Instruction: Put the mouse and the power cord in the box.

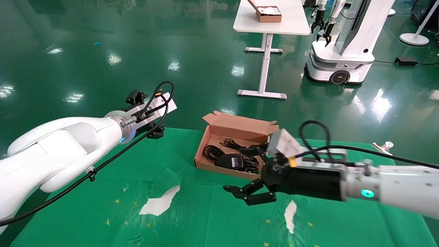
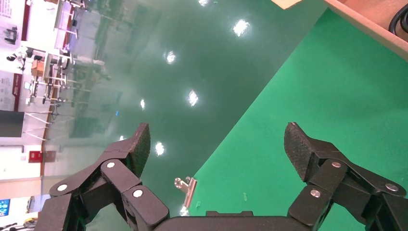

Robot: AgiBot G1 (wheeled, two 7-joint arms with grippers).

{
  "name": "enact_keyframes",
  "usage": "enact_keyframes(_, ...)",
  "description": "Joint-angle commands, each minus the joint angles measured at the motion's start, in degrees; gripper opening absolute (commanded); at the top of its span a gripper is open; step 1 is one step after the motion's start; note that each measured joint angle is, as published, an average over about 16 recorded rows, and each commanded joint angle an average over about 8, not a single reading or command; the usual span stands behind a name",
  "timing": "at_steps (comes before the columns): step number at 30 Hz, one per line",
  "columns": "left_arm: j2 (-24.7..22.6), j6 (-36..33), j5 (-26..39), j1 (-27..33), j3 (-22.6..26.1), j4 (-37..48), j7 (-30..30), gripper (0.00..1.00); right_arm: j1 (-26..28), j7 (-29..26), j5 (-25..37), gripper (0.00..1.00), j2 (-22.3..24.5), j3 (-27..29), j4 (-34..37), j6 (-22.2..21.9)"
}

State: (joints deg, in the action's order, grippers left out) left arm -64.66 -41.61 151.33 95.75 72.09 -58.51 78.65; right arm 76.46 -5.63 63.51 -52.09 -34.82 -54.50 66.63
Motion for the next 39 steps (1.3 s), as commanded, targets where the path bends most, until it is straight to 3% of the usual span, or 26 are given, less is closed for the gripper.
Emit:
enact_keyframes(1, 0.1, -0.1, -0.3, -0.1, -0.2, 0.0, -0.2, 1.0, -1.3, -0.4, -1.8, 1.0, 1.4, 1.6, -1.6, 1.6)
enact_keyframes(22, 10.4, -15.5, -38.4, -12.0, -19.7, -5.3, -23.8, 1.0, -13.9, -4.8, -20.2, 1.0, 15.9, 17.5, -17.8, 17.8)
enact_keyframes(39, 19.0, -28.2, -70.0, -21.9, -35.9, -9.6, -43.4, 1.0, -14.8, -5.1, -21.7, 1.0, 17.1, 18.7, -19.0, 19.1)
